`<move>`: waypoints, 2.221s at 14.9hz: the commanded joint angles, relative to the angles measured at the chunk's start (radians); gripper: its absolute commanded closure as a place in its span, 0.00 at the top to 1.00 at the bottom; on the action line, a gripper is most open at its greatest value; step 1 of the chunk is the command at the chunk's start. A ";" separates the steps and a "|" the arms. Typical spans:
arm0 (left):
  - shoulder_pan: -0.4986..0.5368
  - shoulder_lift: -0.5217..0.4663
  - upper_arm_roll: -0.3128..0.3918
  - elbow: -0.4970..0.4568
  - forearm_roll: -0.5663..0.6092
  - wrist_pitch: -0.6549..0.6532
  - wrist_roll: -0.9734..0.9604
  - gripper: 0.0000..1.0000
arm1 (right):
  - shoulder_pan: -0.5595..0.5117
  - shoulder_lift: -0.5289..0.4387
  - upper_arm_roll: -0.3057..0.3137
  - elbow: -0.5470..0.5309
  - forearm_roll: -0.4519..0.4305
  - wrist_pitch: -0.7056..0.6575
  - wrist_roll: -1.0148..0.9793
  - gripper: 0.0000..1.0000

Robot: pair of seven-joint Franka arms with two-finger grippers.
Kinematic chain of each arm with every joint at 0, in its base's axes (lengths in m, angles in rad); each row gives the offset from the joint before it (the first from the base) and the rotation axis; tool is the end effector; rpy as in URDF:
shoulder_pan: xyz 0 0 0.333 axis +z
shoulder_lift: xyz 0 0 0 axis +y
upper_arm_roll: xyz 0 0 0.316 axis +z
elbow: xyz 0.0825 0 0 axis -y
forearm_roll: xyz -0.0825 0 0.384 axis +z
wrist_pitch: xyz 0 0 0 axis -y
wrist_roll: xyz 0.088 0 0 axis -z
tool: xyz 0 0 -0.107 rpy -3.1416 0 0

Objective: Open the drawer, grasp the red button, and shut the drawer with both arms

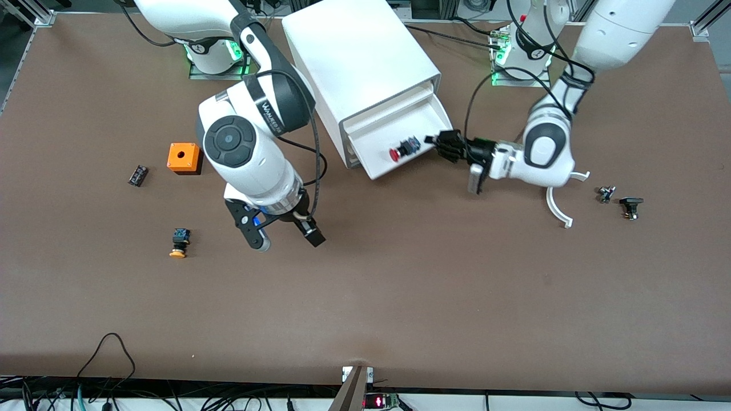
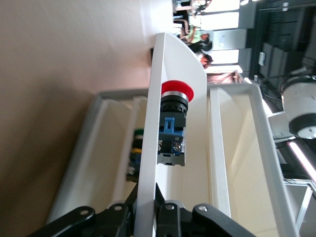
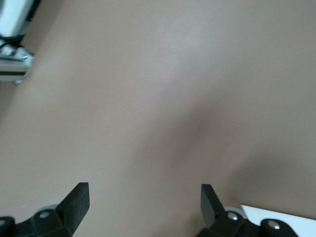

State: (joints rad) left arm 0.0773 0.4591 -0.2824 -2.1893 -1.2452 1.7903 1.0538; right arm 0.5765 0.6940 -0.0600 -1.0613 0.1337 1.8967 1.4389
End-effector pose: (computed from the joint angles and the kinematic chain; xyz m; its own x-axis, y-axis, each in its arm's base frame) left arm 0.4733 -0.1855 0.1905 0.9381 -0.3459 0.0187 -0.0951 -0.2053 0.9741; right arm 0.6489 0.3966 0.4411 0.5930 -0.8018 -0.0737 -0.8013 -0.5788 -0.1515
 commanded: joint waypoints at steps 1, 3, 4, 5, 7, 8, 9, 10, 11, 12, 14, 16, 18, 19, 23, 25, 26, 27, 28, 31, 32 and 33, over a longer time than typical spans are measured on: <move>0.028 0.090 0.005 0.138 0.108 -0.002 -0.044 0.00 | 0.009 0.024 0.051 0.040 0.014 0.094 0.049 1.00; 0.041 0.112 0.005 0.166 0.125 -0.002 -0.055 0.00 | 0.011 0.032 0.094 0.041 0.014 0.130 0.064 1.00; 0.042 0.112 0.005 0.166 0.127 -0.002 -0.063 0.00 | 0.011 0.033 0.117 0.041 0.014 0.133 0.064 1.00; 0.042 0.110 0.005 0.167 0.127 -0.002 -0.064 0.11 | 0.014 0.033 0.140 0.041 0.014 0.150 0.067 1.00; 0.050 0.104 0.005 0.167 0.133 -0.003 -0.066 1.00 | 0.026 0.054 0.192 0.040 0.014 0.205 0.147 1.00; 0.055 0.089 0.006 0.167 0.135 -0.005 -0.075 1.00 | 0.054 0.067 0.201 0.040 0.012 0.226 0.172 1.00; 0.058 0.073 0.006 0.177 0.156 -0.005 -0.099 1.00 | 0.077 0.078 0.201 0.040 0.012 0.231 0.185 1.00; 0.058 0.057 0.006 0.210 0.211 -0.021 -0.156 1.00 | 0.101 0.090 0.201 0.040 0.010 0.234 0.199 1.00; 0.059 0.044 0.006 0.250 0.274 -0.073 -0.245 1.00 | 0.123 0.102 0.201 0.040 0.010 0.245 0.221 1.00; 0.073 0.044 0.006 0.311 0.344 -0.135 -0.350 1.00 | 0.141 0.111 0.200 0.038 0.007 0.252 0.238 1.00; 0.091 0.039 0.005 0.437 0.481 -0.254 -0.528 1.00 | 0.181 0.136 0.197 0.038 0.001 0.252 0.253 1.00; 0.094 0.039 0.005 0.547 0.585 -0.351 -0.654 1.00 | 0.213 0.151 0.192 0.038 -0.009 0.251 0.274 1.00; 0.102 0.039 0.005 0.636 0.676 -0.417 -0.744 1.00 | 0.235 0.165 0.192 0.034 -0.032 0.248 0.293 1.00; 0.108 0.039 0.005 0.676 0.723 -0.436 -0.782 1.00 | 0.243 0.173 0.192 0.031 -0.049 0.245 0.305 1.00; 0.104 0.026 -0.004 0.827 0.920 -0.509 -0.932 1.00 | 0.252 0.180 0.193 0.001 -0.059 0.243 0.308 0.88; 0.092 -0.016 -0.014 0.836 1.018 -0.503 -1.003 1.00 | 0.252 0.183 0.192 0.001 -0.059 0.243 0.307 0.63; 0.087 -0.035 -0.017 0.839 1.064 -0.502 -1.020 1.00 | 0.252 0.182 0.192 0.001 -0.059 0.243 0.305 0.45; 0.079 -0.045 -0.017 0.859 1.105 -0.502 -1.022 1.00 | 0.252 0.182 0.193 0.003 -0.059 0.243 0.305 0.28; 0.078 -0.049 -0.017 0.893 1.160 -0.503 -1.020 1.00 | 0.252 0.182 0.193 0.006 -0.057 0.242 0.304 0.12; 0.076 -0.060 -0.015 0.933 1.256 -0.503 -1.015 1.00 | 0.244 0.165 0.190 0.015 -0.051 0.199 0.304 0.00; 0.078 -0.060 -0.011 0.954 1.262 -0.493 -1.011 1.00 | 0.238 0.153 0.190 0.042 -0.049 0.162 0.301 0.00; 0.081 -0.050 -0.011 0.988 1.254 -0.480 -1.011 1.00 | 0.220 0.141 0.190 0.069 -0.048 0.122 0.295 0.00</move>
State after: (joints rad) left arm 0.1586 0.3946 -0.2956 -1.2633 -0.0172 1.3065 0.0479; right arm 0.8174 0.8675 0.1310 -1.0420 0.0913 2.1057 1.7260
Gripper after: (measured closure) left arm 0.000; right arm 0.590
